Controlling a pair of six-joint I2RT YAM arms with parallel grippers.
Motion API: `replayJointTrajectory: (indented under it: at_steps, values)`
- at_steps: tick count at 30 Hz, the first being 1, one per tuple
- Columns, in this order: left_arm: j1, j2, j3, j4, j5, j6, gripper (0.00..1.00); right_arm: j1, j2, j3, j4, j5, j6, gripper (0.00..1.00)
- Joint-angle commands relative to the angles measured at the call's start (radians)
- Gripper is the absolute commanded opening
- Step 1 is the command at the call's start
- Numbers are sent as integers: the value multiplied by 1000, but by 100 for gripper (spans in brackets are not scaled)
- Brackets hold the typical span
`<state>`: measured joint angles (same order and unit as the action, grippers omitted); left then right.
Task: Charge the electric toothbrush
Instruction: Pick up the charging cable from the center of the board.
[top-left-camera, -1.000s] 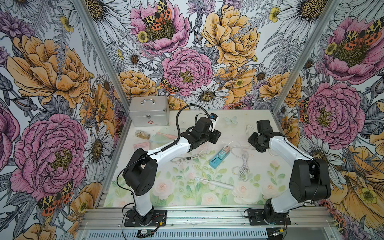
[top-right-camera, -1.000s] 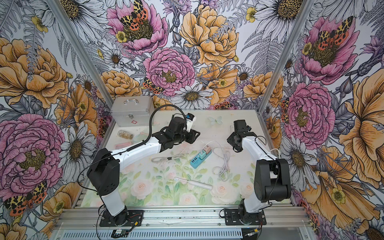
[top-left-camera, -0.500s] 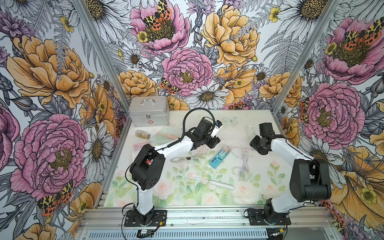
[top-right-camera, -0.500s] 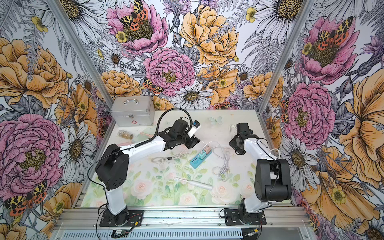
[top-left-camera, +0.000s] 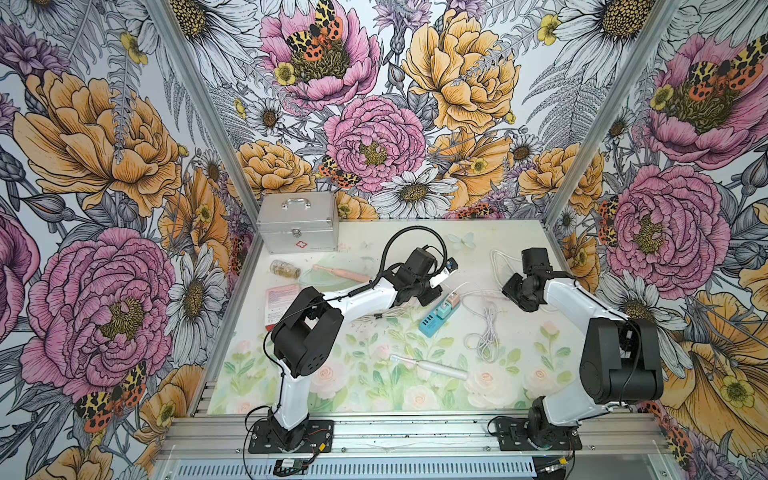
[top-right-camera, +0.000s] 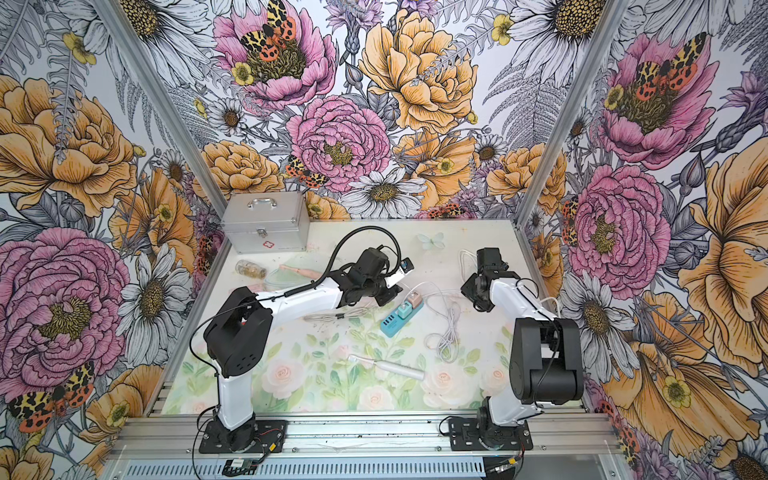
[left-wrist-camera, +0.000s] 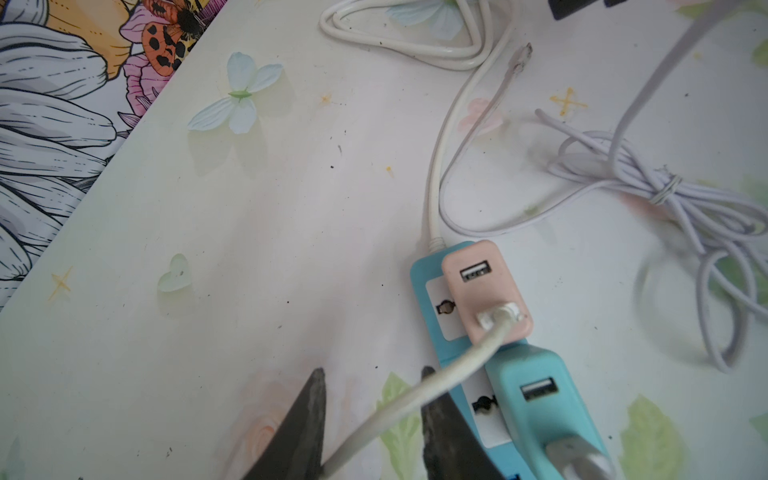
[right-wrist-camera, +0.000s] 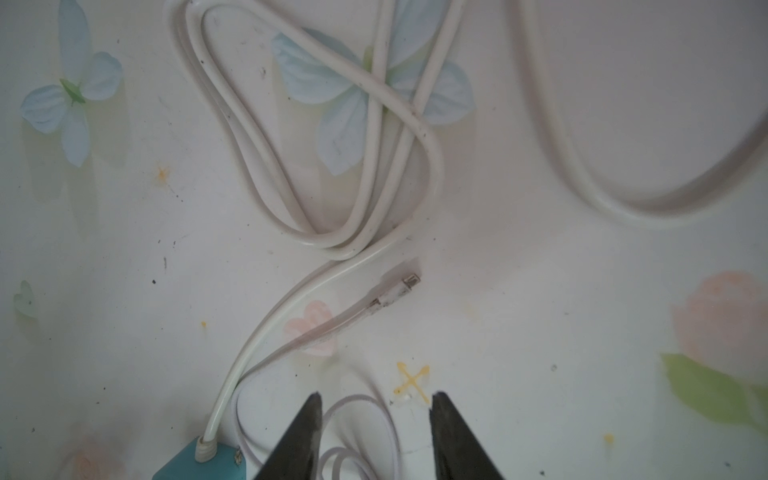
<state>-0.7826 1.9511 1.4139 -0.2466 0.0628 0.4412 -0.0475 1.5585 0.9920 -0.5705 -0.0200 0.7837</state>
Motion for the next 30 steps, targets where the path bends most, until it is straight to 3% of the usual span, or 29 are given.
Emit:
replayJointTrajectory:
  at_steps: [1,10,16,17,22,30]
  values:
    - [-17,-4,6,15,-24,79,30,-8,-7,-9,22,7,-13,44]
    - [-71,4,33,-39,-115,215,10,-8,28,-13,32,10,-9,44]
    - [-71,47,67,-97,-167,251,5,-3,66,-2,40,8,50,45]
    - [-73,48,69,-100,-176,249,6,0,72,1,40,8,64,45]
    - [-62,22,88,-102,-161,227,31,21,120,28,40,27,154,48]
    - [-58,-89,54,-102,-66,187,49,60,166,77,38,97,238,49]
